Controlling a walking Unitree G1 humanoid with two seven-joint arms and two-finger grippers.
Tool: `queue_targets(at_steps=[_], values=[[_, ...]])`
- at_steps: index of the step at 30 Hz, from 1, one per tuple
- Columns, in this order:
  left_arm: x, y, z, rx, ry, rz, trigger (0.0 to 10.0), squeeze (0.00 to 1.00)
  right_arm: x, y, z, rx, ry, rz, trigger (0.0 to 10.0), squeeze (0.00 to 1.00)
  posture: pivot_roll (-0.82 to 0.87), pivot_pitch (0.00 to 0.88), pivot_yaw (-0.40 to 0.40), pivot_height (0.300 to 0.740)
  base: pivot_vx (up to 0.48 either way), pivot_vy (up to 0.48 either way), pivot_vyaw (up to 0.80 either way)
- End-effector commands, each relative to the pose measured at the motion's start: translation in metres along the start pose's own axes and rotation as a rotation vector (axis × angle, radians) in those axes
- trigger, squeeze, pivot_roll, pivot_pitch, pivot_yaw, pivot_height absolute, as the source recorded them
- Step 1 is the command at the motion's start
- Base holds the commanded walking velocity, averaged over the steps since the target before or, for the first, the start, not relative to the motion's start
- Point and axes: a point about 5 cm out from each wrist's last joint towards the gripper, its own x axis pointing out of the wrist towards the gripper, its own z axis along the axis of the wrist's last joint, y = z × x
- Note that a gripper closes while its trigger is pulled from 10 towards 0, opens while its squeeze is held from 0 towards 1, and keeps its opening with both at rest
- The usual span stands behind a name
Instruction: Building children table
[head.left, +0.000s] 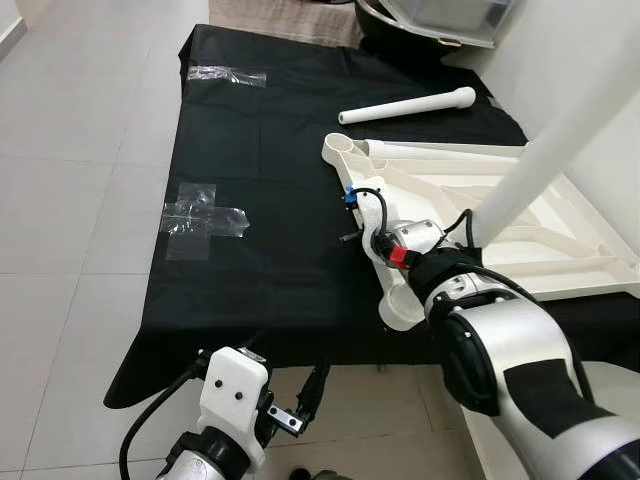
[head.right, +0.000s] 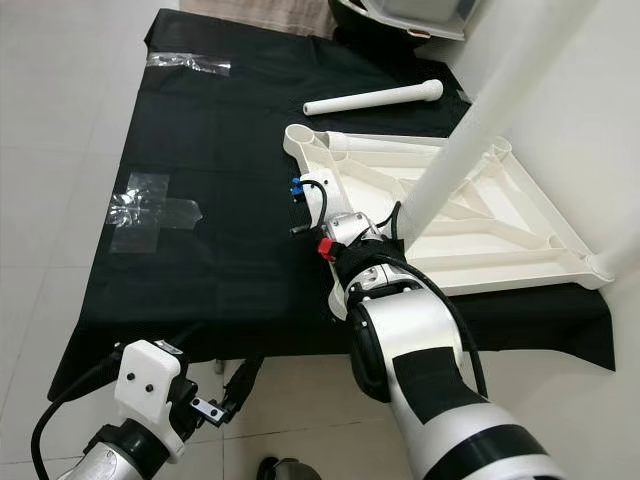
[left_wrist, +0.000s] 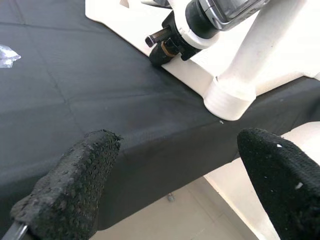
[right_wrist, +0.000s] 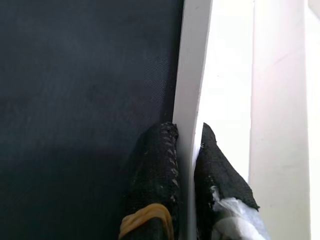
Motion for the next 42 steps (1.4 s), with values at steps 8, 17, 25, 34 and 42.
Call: queue_targets(at_steps=[8, 17, 25, 34, 42], values=[[0.003, 0.003, -0.007, 0.011, 0.02, 0.003, 10.0, 0.0, -0.001, 0.005, -0.03, -0.217, 0.117, 0.407, 0.0, 0.0, 0.02, 0.168, -0.217, 0.74, 0.0, 0.0, 0.0], [0.003, 0.006, -0.008, 0.018, 0.025, 0.0, 10.0, 0.0, -0.013, -0.012, -0.027, -0.342, 0.06, 0.533, 0.0, 0.0, 0.02, 0.164, -0.206, 0.74, 0.0, 0.0, 0.0], [0.003, 0.008, -0.009, 0.031, 0.031, 0.0, 10.0, 0.0, -0.039, -0.025, -0.049, -0.574, 0.059, 0.774, 0.0, 0.0, 0.03, 0.16, -0.199, 0.74, 0.0, 0.0, 0.0], [0.003, 0.008, -0.009, 0.044, 0.031, -0.011, 10.0, 0.0, -0.064, -0.052, -0.073, -0.792, 0.121, 0.917, 0.0, 0.0, 0.03, 0.159, -0.2, 0.74, 0.0, 0.0, 0.0], [0.003, 0.009, -0.01, 0.043, 0.032, -0.012, 10.0, 0.0, -0.079, -0.063, -0.078, -0.953, -0.005, 1.049, 0.0, 0.0, 0.04, 0.155, -0.199, 0.74, 0.0, 0.0, 0.0]])
